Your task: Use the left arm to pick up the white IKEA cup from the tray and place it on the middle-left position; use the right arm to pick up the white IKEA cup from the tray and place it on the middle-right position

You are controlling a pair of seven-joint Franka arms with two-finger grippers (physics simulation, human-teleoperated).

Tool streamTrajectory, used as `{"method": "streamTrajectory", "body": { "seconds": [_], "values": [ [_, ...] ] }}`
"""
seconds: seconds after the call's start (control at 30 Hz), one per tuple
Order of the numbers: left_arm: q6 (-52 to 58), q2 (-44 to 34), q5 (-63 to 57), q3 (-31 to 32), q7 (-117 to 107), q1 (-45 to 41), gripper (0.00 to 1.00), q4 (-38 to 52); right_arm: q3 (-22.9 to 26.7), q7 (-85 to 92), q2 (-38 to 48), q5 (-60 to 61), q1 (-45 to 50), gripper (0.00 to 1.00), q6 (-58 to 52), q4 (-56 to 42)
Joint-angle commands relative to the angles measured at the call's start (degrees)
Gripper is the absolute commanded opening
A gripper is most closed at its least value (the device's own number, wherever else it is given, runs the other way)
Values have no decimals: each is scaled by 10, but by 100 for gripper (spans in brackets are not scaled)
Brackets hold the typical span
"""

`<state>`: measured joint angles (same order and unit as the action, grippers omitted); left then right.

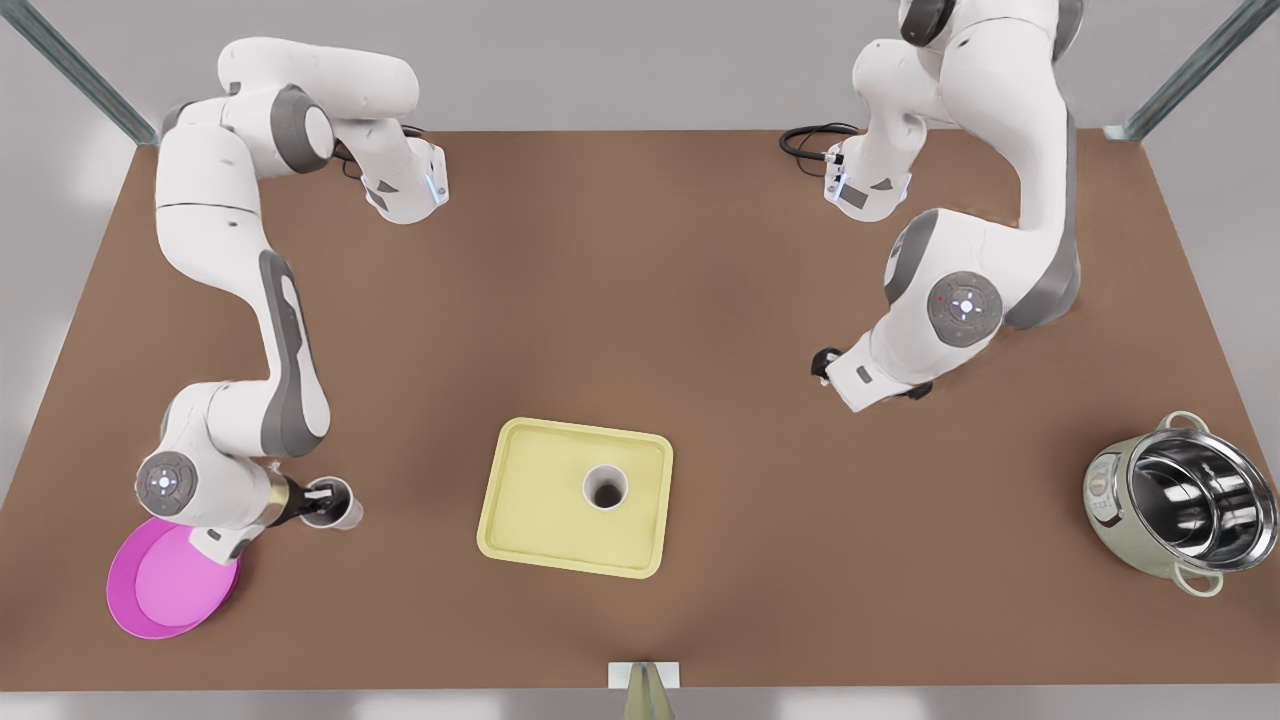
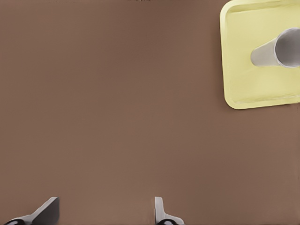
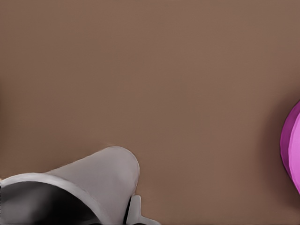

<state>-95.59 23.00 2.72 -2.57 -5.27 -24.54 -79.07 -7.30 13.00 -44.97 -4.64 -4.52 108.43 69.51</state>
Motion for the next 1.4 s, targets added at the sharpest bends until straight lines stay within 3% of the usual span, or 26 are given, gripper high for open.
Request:
{"method": "streamTrajectory", "body": {
  "seconds": [0.0,0.07,0.13,0.27,0.37,0.4,0.43,0.63,0.73,0.87,0.93,1.0,1.1,1.17,1.27,1.33,1.37],
  "values": [
    [-85,62,6,0,-250,-38,100,54,-2,206,-20,-22,7,10,25,0],
    [-193,126,4,0,-362,-101,100,62,-2,204,-24,-21,7,12,26,0],
    [-228,253,4,-2,-422,-119,100,201,-2,203,-32,-21,14,13,26,1],
    [-320,306,3,-5,-471,-150,100,219,-2,201,-41,-18,20,19,25,2],
    [-323,318,-32,-14,-512,-179,100,219,-2,202,-49,-16,21,20,24,10],
    [-334,321,-30,-16,-512,-176,100,230,-2,202,-50,-19,21,52,25,10],
    [-361,341,-29,-16,-532,-163,100,260,-2,202,-50,-17,21,100,25,10],
    [-366,378,-31,-12,-517,-155,100,301,-1,209,-43,-17,19,100,10,6],
    [-368,387,-31,-9,-517,-162,100,301,0,203,8,9,17,100,-108,2],
    [-367,398,-31,-10,-496,-161,100,301,7,156,148,9,17,100,-161,2],
    [-367,405,-31,-9,-484,-161,100,300,14,-32,199,5,17,100,-238,2],
    [-367,412,-31,-8,-484,-161,100,299,25,-74,251,10,21,100,-299,3],
    [-369,422,-31,-8,-477,-161,100,299,34,-103,373,14,31,100,-201,174],
    [-369,427,-31,-7,-477,-162,100,299,61,-124,373,14,58,100,-200,184],
    [-376,435,-31,-4,-477,-162,100,299,61,-119,370,13,57,100,-204,186],
    [-376,436,-31,-4,-478,-166,97,299,61,-119,370,13,57,100,-204,186],
    [-376,439,-31,-5,-479,-173,91,299,61,-119,368,13,57,100,-205,186]
  ]
}}
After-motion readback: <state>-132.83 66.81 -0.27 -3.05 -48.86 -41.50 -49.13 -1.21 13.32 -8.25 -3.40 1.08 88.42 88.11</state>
